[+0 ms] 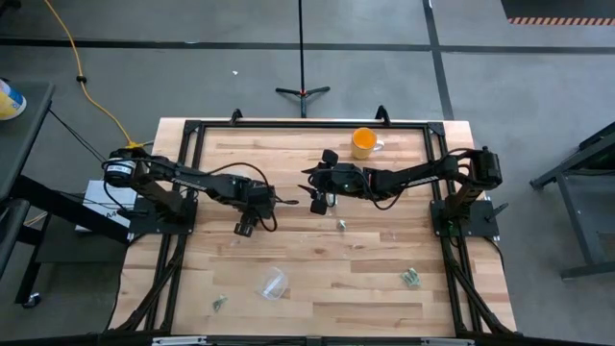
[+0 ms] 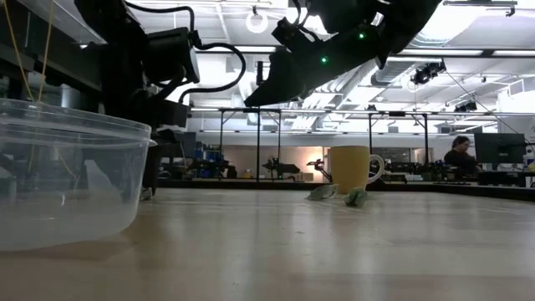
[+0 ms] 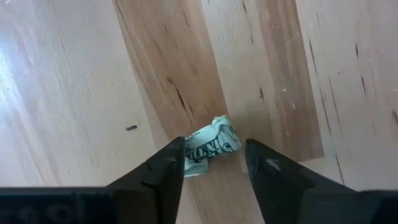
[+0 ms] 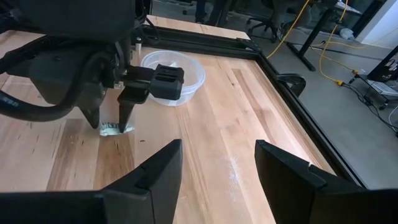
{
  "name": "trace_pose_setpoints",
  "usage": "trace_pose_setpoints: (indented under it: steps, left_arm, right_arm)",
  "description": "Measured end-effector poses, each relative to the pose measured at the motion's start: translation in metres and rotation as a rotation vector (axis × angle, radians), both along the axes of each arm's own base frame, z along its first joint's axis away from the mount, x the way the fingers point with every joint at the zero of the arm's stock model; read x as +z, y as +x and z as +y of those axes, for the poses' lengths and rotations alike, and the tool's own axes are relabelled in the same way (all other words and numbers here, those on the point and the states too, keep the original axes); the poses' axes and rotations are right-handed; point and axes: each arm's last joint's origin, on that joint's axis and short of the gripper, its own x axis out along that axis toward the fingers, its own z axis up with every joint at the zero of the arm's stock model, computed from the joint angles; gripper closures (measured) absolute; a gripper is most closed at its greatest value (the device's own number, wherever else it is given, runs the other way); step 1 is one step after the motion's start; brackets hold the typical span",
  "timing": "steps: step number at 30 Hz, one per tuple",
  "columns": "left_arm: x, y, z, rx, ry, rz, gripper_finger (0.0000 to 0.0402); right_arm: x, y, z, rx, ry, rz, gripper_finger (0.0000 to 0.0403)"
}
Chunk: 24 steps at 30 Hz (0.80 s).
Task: Pick and place items into bin
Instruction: Put the stevia packet into the top transparent bin
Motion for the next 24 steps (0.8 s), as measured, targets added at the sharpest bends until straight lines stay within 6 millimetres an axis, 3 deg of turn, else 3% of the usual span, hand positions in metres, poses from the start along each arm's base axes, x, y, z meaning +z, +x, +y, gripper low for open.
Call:
trace_pose_setpoints:
  steps: [11, 17, 24]
  left_arm:
    - [0.003, 0.003, 0.001, -0.019, 0.017, 0.005, 0.0380]
    - [0.031, 0.016, 0.004, 0.001, 0.116, -0.087, 0.0361]
    - [0.072, 0.002, 0.009, 0.107, 0.292, -0.053, 0.0381]
  right_arm:
    - [0.000, 0.000, 0.000, 0.000, 0.000, 0.000, 0.0210]
    - [0.000, 0.000, 0.000, -0.001, 0.000, 0.000, 0.0210]
    - [0.000, 0.000, 0.000, -0.001, 0.000, 0.000, 0.0210]
